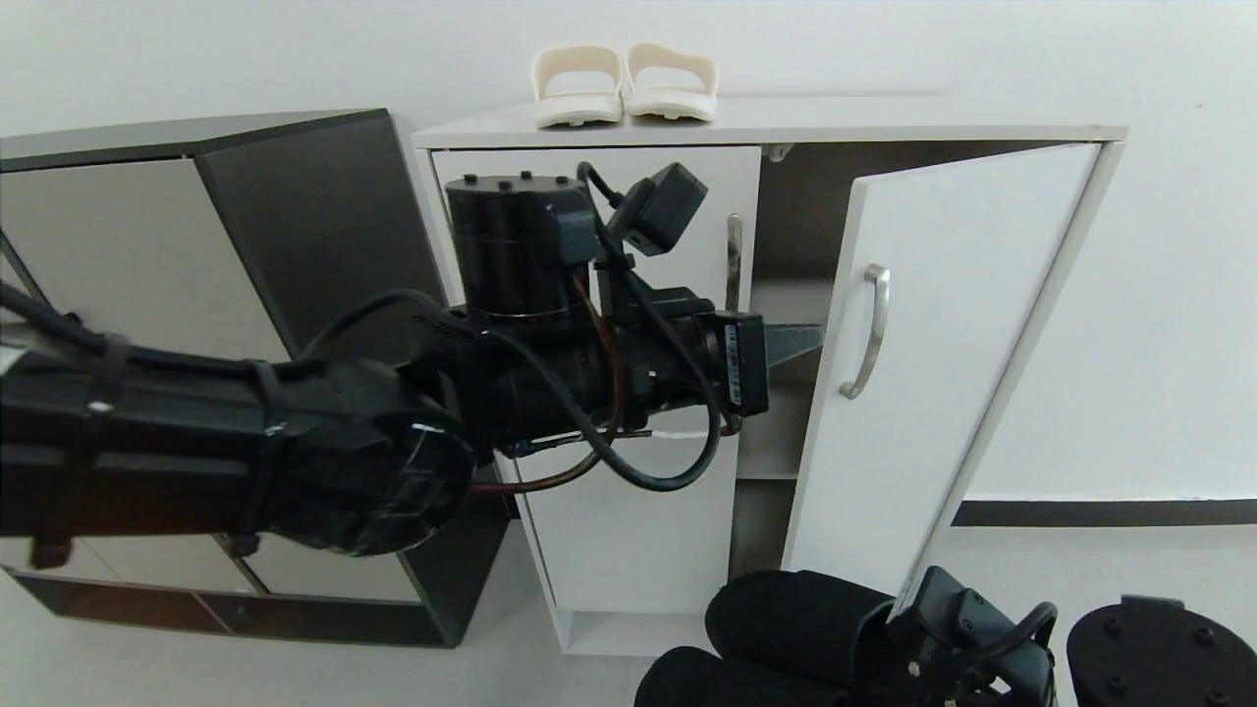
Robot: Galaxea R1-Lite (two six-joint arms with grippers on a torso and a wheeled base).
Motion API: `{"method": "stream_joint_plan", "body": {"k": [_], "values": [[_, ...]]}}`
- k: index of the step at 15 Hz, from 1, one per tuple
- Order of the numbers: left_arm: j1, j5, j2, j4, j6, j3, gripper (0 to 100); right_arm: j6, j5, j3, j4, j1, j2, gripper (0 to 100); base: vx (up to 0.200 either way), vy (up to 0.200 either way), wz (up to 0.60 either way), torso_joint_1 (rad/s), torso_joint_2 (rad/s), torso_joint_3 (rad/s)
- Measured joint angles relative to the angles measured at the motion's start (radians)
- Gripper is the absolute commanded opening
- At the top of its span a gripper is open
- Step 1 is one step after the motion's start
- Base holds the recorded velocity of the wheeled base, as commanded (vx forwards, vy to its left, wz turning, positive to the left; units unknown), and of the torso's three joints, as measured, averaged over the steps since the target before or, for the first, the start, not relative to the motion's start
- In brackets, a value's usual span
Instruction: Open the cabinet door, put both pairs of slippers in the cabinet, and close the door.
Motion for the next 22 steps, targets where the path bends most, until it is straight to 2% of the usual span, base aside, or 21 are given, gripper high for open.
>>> {"method": "stream_joint_plan", "body": {"k": [2,4,6,8,9,11,13,14,18,22], "values": [[0.014,0.002,-0.048,-0.065,-0.002,0.058,0,-0.001,-0.002,0.0,-0.001,0.014,-0.002,0,0.0,0.0,0.0,0.0,0.0,0.0],[0.033,0.002,-0.044,-0.116,-0.005,0.063,0,-0.013,-0.003,0.0,-0.001,0.019,-0.002,0,0.0,0.0,0.0,0.0,0.0,0.0],[0.049,0.003,0.015,-0.173,-0.008,0.021,0,-0.023,-0.003,0.007,-0.001,0.019,-0.004,0,0.0,0.0,0.0,0.0,0.0,0.0],[0.061,0.002,0.09,-0.276,-0.021,-0.043,0,-0.024,-0.003,0.01,0.0,0.019,-0.007,0,0.0,0.0,0.0,0.0,0.0,0.0],[0.066,-0.004,0.12,-0.277,-0.031,-0.071,0,-0.024,-0.003,0.01,0.0,0.02,-0.007,0,0.0,0.0,0.0,0.0,0.0,0.0],[0.061,-0.013,0.154,-0.209,-0.035,-0.116,0,-0.024,-0.002,0.011,0.001,0.02,-0.007,0,0.0,0.0,0.0,0.0,0.0,0.0],[0.055,-0.09,0.171,-0.159,-0.035,-0.154,0,-0.024,-0.002,0.012,0.006,0.026,-0.007,0,0.0,0.0,0.0,0.0,0.0,0.0],[0.054,-0.105,0.175,-0.139,-0.035,-0.166,0,-0.024,-0.002,0.014,0.007,0.032,-0.007,0,0.0,0.0,0.0,0.0,0.0,0.0],[0.054,-0.14,0.191,-0.071,-0.035,-0.235,0,-0.022,-0.001,0.017,0.007,0.052,-0.006,0,0.0,0.0,0.0,0.0,0.0,0.0],[0.058,-0.148,0.211,-0.038,-0.035,-0.273,0,-0.017,-0.001,0.022,0.006,0.094,-0.005,0,-0.2,0.0,0.0,0.005,0.0,0.001]]}}
